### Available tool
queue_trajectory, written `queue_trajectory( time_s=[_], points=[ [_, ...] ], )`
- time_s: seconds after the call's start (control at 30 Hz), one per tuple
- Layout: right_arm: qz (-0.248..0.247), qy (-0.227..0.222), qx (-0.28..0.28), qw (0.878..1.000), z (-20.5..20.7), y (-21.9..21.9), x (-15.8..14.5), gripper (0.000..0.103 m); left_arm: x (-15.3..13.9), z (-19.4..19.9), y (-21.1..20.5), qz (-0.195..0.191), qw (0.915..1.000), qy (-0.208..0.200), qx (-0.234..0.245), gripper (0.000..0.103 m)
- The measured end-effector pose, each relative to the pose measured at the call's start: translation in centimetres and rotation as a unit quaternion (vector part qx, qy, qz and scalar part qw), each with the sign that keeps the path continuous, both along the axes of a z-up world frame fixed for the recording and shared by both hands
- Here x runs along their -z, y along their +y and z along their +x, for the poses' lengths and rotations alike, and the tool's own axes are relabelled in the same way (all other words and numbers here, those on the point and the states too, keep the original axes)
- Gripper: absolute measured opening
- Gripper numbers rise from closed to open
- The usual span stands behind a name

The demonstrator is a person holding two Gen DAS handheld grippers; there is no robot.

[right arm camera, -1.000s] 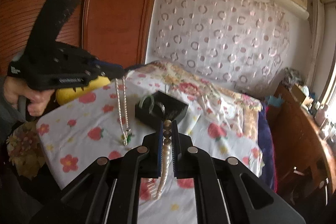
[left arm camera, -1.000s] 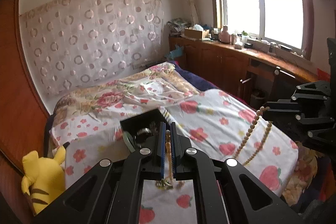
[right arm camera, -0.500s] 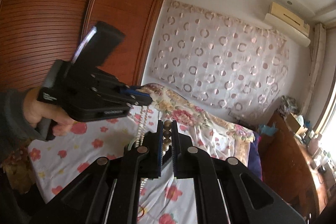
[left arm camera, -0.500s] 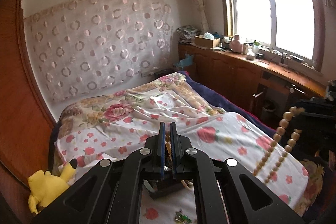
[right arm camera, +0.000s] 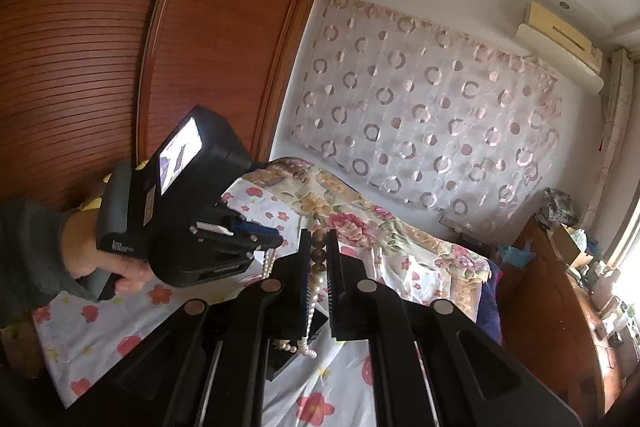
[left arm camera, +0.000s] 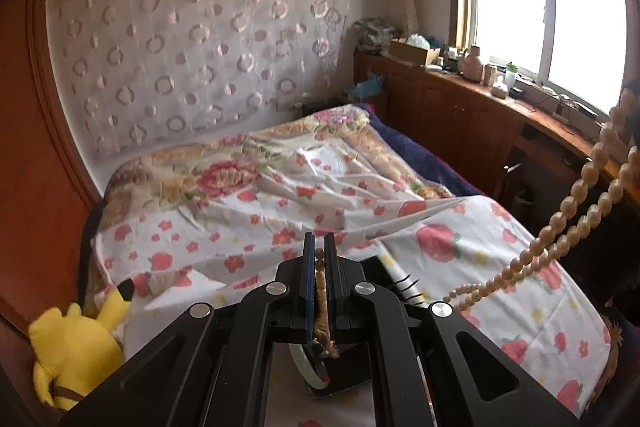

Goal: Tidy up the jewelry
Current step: 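Lower the pearl necklace into the box with left tool while right tool lifts long necklace, then move both open tools back over the remaining jewelry on the sheet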

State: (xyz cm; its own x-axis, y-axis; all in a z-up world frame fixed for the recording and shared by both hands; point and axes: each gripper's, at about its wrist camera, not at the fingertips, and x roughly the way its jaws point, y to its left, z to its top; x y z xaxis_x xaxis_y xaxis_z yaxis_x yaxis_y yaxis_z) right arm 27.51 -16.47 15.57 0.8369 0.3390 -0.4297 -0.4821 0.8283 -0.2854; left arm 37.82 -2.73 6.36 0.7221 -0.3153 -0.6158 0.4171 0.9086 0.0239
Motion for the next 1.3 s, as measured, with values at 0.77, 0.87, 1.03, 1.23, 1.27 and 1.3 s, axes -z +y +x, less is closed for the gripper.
queue_trajectory(
  time_s=[0.77,0.87,1.03,1.23,1.27,1.3],
  points=[
    [-0.003,0.037,-0.008,0.999,8.1,2.7,4.6,0.008,7.3,0.6,3.9,-0.041,0.9977,0.054,-0.005,0.034],
    [0.0,0.035,-0.009,0.999,8.7,2.7,4.6,0.008,7.3,0.2,4.0,-0.042,0.9979,0.049,-0.006,0.04],
    [-0.001,0.047,-0.007,0.999,9.1,2.8,5.6,0.008,7.7,-0.3,4.5,-0.042,0.9981,0.043,-0.01,0.054],
    [-0.005,0.101,-0.005,0.995,10.2,2.4,9.7,0.008,8.3,-1.7,6.0,-0.05,0.9976,0.042,-0.021,0.063],
    [0.0,0.116,-0.001,0.993,10.4,2.1,10.8,0.008,8.4,-2.0,6.2,-0.05,0.9976,0.042,-0.022,0.064],
    [0.001,0.124,0.001,0.992,10.5,2.1,11.4,0.008,8.6,-2.4,6.5,-0.05,0.9976,0.042,-0.025,0.066]
  ],
)
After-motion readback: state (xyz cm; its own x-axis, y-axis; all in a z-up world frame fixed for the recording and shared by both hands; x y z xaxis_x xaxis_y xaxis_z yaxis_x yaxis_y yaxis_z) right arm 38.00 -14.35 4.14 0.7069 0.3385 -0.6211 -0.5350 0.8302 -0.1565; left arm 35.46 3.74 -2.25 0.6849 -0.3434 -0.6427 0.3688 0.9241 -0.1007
